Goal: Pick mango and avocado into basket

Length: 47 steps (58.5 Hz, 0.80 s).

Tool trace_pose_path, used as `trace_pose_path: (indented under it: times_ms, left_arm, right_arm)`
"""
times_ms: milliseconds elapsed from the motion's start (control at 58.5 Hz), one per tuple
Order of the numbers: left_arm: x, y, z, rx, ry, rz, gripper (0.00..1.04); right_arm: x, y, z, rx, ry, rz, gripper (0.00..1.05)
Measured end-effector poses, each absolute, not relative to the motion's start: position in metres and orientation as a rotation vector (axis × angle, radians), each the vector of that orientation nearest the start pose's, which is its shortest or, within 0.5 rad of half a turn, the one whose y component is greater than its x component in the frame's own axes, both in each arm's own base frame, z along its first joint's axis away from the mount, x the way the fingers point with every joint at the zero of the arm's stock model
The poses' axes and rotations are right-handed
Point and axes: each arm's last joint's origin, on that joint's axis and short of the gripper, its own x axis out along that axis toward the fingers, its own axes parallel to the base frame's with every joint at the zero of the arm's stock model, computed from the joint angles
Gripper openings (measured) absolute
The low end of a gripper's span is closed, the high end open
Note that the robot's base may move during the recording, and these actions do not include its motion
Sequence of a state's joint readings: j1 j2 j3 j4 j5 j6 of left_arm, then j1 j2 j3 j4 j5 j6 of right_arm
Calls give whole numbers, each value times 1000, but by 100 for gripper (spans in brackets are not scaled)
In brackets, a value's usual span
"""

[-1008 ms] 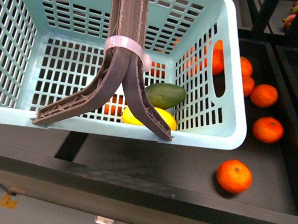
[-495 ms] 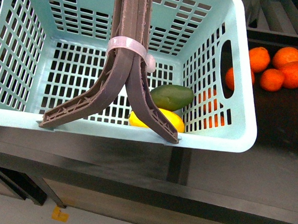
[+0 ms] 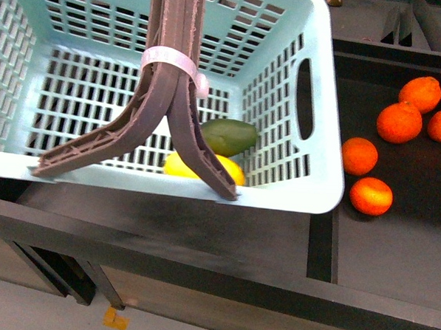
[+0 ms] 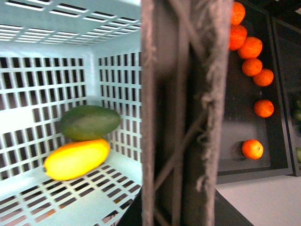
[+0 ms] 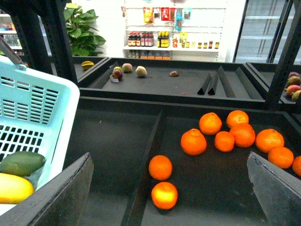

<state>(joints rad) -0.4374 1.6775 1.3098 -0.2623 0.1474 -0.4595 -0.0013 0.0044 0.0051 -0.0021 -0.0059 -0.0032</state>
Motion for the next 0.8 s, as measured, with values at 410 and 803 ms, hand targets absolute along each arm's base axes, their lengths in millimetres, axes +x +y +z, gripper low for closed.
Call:
trace_pose_path:
  times_ms: [410,803]
  left_arm:
    - [336,-169,277,-346,757,-428,6]
    - [368,-176,260,-256,449,-317,6]
  right_arm:
    - [98,0,165,-3,1,4,97]
    - [98,0,165,-3,1,6,97]
